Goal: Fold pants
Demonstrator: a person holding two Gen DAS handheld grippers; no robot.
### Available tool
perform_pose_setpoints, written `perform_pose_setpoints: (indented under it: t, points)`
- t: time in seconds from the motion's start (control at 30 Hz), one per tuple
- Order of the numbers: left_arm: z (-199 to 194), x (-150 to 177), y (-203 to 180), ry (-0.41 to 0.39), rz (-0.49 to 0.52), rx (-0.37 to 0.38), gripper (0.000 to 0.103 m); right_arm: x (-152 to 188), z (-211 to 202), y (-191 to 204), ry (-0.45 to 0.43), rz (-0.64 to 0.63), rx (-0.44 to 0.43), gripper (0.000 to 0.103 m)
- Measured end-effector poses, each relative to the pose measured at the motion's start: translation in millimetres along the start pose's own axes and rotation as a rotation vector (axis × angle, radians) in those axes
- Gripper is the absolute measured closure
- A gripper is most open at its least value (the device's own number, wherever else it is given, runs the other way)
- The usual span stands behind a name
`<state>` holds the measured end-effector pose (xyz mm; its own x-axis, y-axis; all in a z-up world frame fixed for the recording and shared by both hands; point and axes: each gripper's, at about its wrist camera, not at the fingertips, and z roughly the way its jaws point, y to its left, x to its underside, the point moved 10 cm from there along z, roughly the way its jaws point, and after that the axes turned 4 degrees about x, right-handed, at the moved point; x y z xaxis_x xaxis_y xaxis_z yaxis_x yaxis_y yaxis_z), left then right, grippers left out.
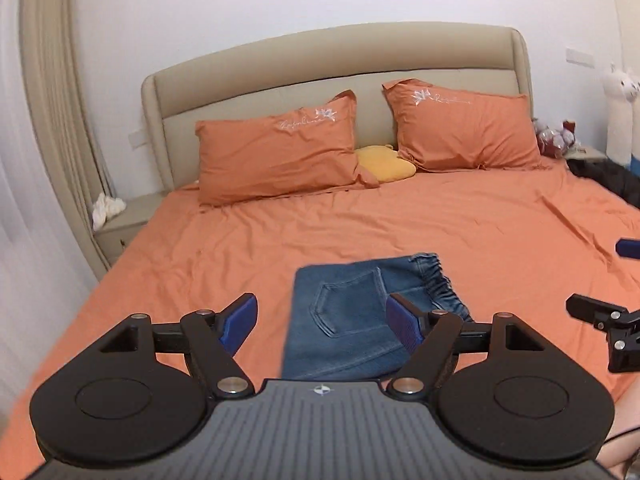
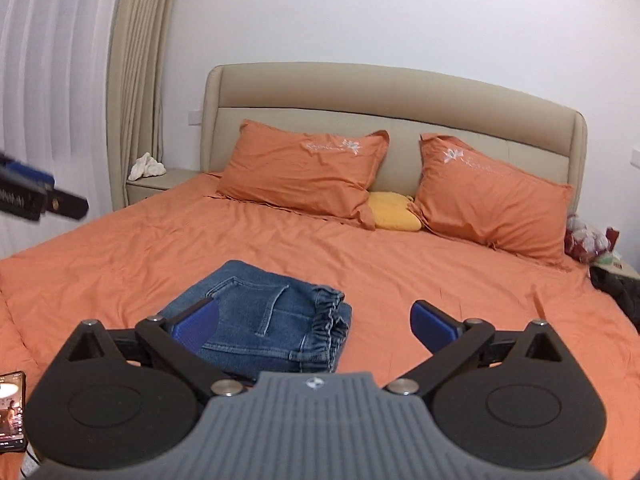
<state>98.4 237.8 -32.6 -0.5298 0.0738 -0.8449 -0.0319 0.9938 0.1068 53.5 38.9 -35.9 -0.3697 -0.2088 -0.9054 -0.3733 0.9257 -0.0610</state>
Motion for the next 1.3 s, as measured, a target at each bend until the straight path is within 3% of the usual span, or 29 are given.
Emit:
perform_pose_setpoints:
  t: [0.13, 0.3, 0.47, 0.63, 0.93, 1.3]
  points:
    - [5, 29, -12, -0.005, -0.039, -0.013, 0.017, 27, 6, 4, 0.02, 0.046, 0.031, 0.005]
    - [11, 54, -7, 0.009, -0.105, -0.052, 0.017, 54, 12, 18, 0.065, 0.141, -0.003, 0.005]
    - [27, 74, -6, 0.051, -0.156, -0.061, 0.017, 68, 29, 33, 0.112, 0.12, -0.022, 0.005]
    - [41, 93, -15, 0.106, -0.172, -0.048, 0.017, 79, 46, 30, 0.135, 0.085, 0.019, 0.005]
    - [59, 109, -22, 0.176, -0.113, -0.057, 0.014, 88, 58, 18, 0.164, 0.093, 0.041, 0.005]
    - [55, 102, -25, 0.169, -0.116, -0.054, 0.014, 82, 51, 12, 0.143, 0.111, 0.037, 0.005]
